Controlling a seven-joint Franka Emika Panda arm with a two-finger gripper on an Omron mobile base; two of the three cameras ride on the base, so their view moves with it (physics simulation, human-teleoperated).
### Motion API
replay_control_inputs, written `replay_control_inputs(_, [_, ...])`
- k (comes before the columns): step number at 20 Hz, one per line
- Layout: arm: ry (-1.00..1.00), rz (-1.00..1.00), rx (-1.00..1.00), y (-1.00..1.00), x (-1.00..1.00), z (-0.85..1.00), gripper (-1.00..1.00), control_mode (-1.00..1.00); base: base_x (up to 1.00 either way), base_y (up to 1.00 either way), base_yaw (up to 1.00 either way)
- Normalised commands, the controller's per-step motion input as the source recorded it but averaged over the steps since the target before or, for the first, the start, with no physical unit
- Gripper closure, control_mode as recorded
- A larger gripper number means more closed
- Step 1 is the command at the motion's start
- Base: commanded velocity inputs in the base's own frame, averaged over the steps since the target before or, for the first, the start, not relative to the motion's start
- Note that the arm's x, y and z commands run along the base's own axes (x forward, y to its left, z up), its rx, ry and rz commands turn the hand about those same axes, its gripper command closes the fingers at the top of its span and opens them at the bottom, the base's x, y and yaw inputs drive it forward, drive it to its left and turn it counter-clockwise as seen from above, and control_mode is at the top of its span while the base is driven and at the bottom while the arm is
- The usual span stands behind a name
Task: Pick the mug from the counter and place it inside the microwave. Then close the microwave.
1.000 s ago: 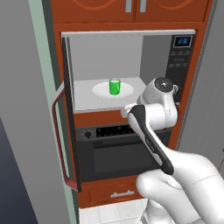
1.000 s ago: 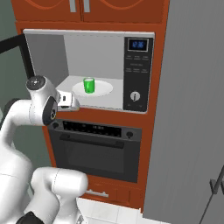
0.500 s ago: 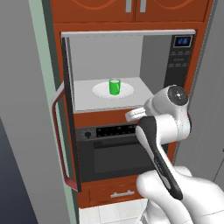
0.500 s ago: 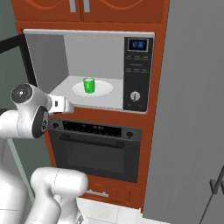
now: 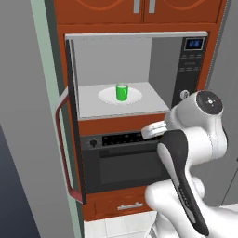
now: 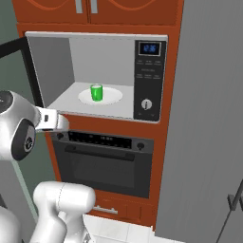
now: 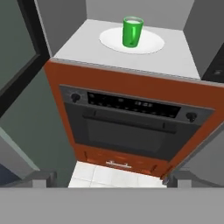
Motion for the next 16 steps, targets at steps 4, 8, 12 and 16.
replay_control_inputs(4, [0.01,0.0,0.0,0.0,-0.84,0.0,-1.0,-1.0,0.0,0.0,0.0])
replay_control_inputs(8, [-0.08,0.0,0.0,0.0,-0.79,0.11,-1.0,-1.0,0.0,0.0,0.0])
replay_control_inputs(12, [-0.17,0.0,0.0,0.0,-0.59,0.21,-1.0,-1.0,0.0,0.0,0.0])
replay_control_inputs(16, [-0.28,0.0,0.0,0.0,-0.37,0.32,-1.0,-1.0,0.0,0.0,0.0])
